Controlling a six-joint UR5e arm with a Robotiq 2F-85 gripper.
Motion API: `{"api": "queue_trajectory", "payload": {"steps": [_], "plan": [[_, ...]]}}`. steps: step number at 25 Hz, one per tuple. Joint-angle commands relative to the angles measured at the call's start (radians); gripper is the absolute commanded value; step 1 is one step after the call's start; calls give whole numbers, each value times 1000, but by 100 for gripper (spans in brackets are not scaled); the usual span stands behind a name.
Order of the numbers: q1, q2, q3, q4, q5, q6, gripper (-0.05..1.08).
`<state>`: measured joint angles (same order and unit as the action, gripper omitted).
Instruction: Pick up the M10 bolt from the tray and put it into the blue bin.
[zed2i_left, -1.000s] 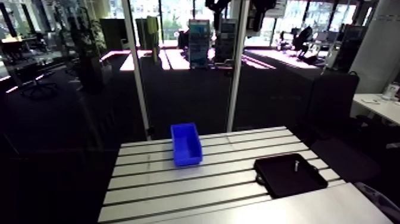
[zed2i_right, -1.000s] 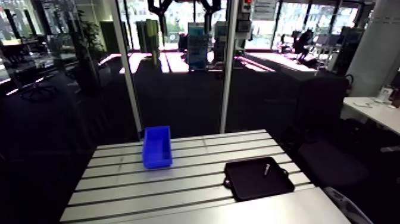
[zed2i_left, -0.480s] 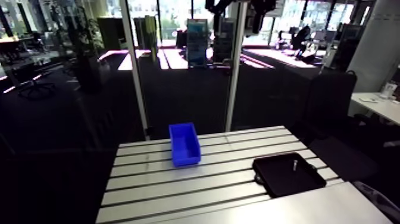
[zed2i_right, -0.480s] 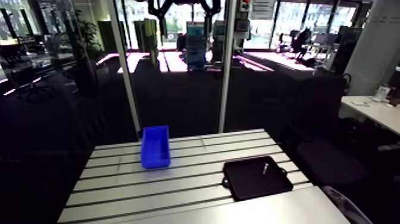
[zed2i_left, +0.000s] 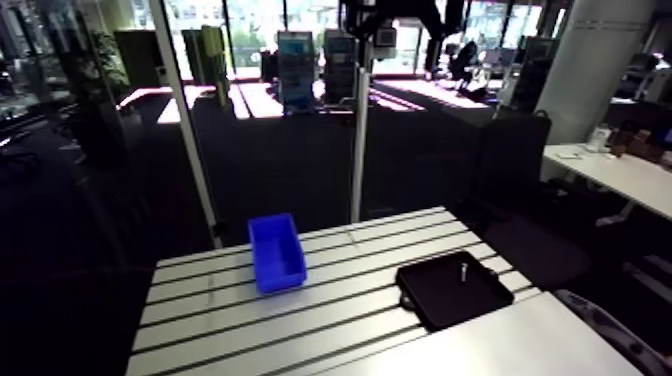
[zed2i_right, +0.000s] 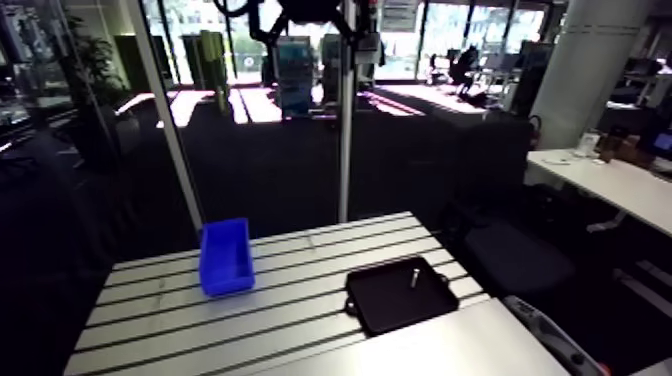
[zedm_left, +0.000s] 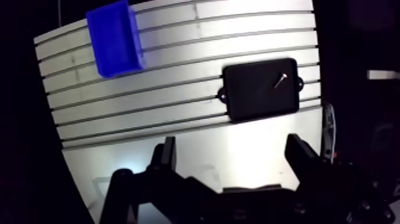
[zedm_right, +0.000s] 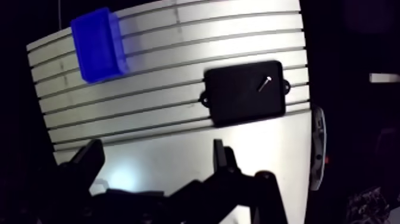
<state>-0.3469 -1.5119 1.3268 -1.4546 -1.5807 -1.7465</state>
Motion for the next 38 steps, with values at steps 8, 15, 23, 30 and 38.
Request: {"api": "queue_trajectory", "payload": {"steps": [8, 15, 23, 30, 38], "plan": [[-258, -12, 170, -74, 41, 81, 1], [-327, -12, 251, -166, 43, 84, 1], [-348, -1, 335, -292, 41, 98, 1], [-348, 55, 390, -390, 31, 109, 1], [-365, 135, 433, -488, 23, 109, 1]]}}
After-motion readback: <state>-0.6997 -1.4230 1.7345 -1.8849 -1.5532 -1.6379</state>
